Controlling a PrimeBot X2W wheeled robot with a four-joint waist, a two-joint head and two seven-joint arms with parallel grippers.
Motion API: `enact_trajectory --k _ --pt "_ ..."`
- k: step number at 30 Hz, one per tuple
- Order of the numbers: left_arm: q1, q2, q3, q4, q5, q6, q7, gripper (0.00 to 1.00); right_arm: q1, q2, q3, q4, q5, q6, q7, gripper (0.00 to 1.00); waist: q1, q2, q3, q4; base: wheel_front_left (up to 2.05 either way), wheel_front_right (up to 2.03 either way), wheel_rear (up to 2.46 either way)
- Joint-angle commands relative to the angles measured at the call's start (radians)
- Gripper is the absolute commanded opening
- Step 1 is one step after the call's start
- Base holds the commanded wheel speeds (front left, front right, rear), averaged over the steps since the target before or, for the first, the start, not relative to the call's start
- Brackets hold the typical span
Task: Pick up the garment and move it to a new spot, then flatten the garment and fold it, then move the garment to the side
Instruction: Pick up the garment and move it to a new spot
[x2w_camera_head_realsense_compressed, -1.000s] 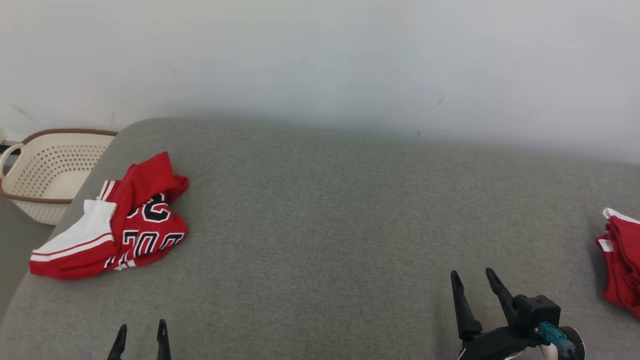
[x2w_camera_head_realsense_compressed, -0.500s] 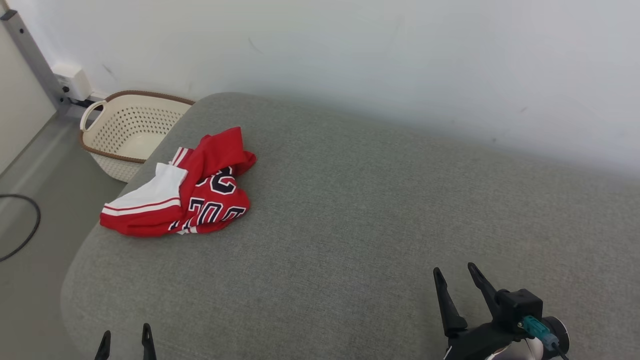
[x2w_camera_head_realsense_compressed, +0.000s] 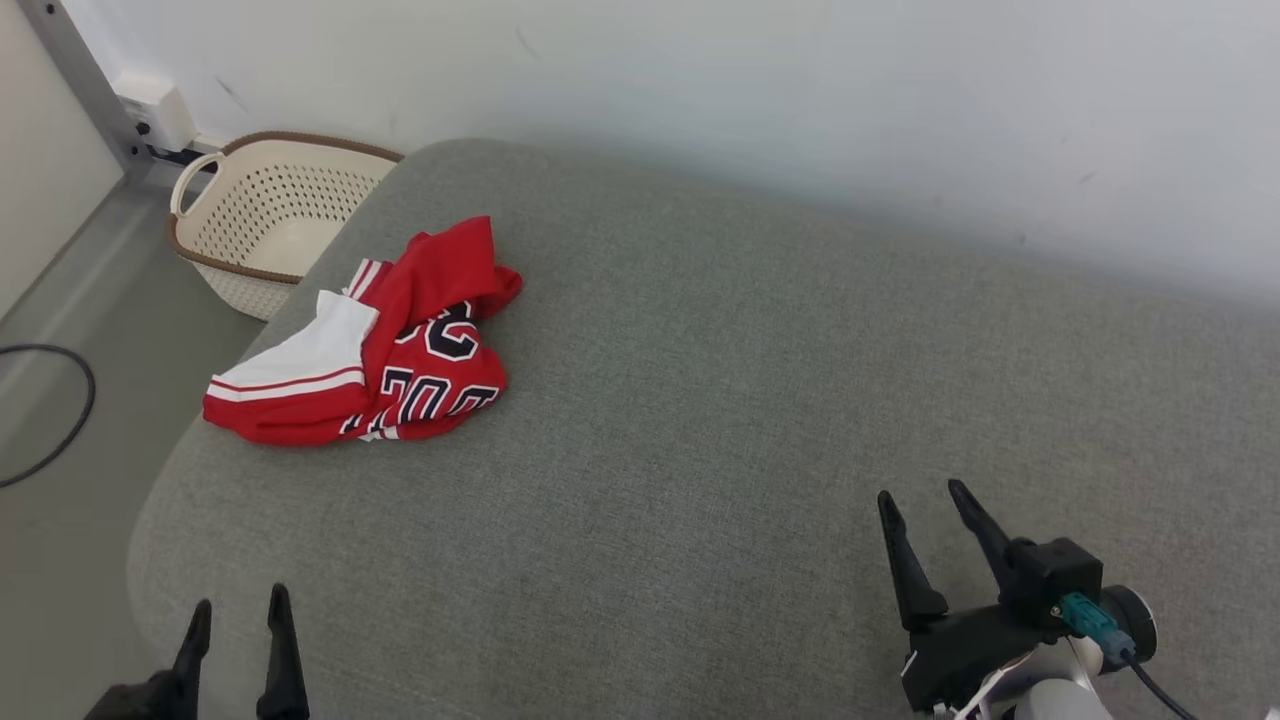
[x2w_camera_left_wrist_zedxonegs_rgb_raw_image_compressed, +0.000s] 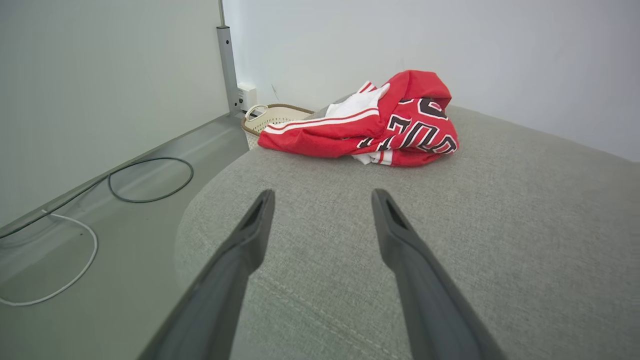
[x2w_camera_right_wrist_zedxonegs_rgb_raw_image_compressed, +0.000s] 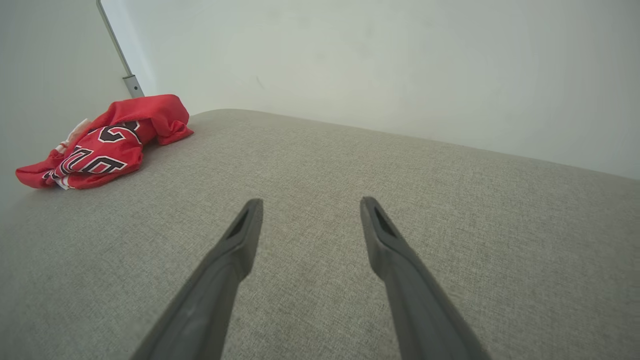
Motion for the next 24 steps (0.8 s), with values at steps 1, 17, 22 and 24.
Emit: enact_trajectory --k 1,17,22,24 --pt "-0.018 0.000 0.006 0.006 0.000 -0.007 -0.002 1.00 -0.014 -0.011 0.001 -0.006 0.004 -0.001 0.000 1.00 0.0000 0.0000 0.039 -0.025 0.00 0.00 0.00" --pt "-0.399 0.101 0.027 0.217 0.055 -0.087 -0.002 1.00 -0.121 -0.120 0.023 -0.070 -0.019 -0.001 0.000 1.00 0.0000 0.0000 0.262 -0.128 0.00 0.00 0.00" --pt "-0.473 0.133 0.028 0.281 0.056 -0.094 -0.002 1.00 -0.127 -0.153 0.015 -0.084 -0.019 -0.001 0.000 1.00 0.0000 0.0000 0.301 -0.155 0.00 0.00 0.00" --pt "-0.499 0.139 0.035 0.309 0.055 -0.089 -0.002 1.00 -0.129 -0.163 0.011 -0.088 -0.019 -0.001 0.000 1.00 0.0000 0.0000 0.315 -0.169 0.00 0.00 0.00"
